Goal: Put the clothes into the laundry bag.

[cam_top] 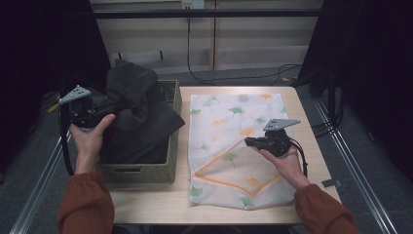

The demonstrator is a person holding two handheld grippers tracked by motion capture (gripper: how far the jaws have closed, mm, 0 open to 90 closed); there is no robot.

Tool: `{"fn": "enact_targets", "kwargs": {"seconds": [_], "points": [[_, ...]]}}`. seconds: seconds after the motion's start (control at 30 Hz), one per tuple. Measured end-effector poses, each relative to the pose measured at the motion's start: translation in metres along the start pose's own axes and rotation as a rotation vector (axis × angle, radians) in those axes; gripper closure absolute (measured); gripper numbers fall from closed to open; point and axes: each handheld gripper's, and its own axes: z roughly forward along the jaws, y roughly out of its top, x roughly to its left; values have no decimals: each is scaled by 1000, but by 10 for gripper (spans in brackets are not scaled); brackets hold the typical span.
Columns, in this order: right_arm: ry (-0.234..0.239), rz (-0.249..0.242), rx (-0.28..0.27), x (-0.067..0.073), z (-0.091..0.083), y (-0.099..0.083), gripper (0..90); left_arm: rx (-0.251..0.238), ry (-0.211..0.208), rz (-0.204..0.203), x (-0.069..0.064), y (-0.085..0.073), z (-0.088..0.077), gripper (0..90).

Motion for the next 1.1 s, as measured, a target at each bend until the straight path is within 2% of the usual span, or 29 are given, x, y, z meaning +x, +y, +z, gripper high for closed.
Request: {"fn": "enact_targets", "kwargs": {"seconds": [0.13, 0.5, 0.6, 0.63, 0.87, 0.93, 1.1], "points": [[-1, 0, -2, 0, 0, 0, 896, -36, -6, 16, -7, 8, -5, 631], [5, 7, -7, -1, -1, 0, 896, -99, -47, 84, -37, 34, -17, 632], [4, 8, -7, -2, -1, 0, 896, -110, -55, 95, -42, 38, -18, 631], [4, 9, -7, -2, -1, 0, 896, -119, -63, 110, -47, 40, -19, 631], [8, 12, -9, -3, 0, 0, 897, -140, -118, 137, -64, 46, -24, 632], [7, 11, -8, -3, 0, -1, 896, -155, -128, 136, -68, 49, -24, 633], [8, 12, -9, -3, 1, -1, 897, -168, -141, 162, -80, 57, -26, 632]]}}
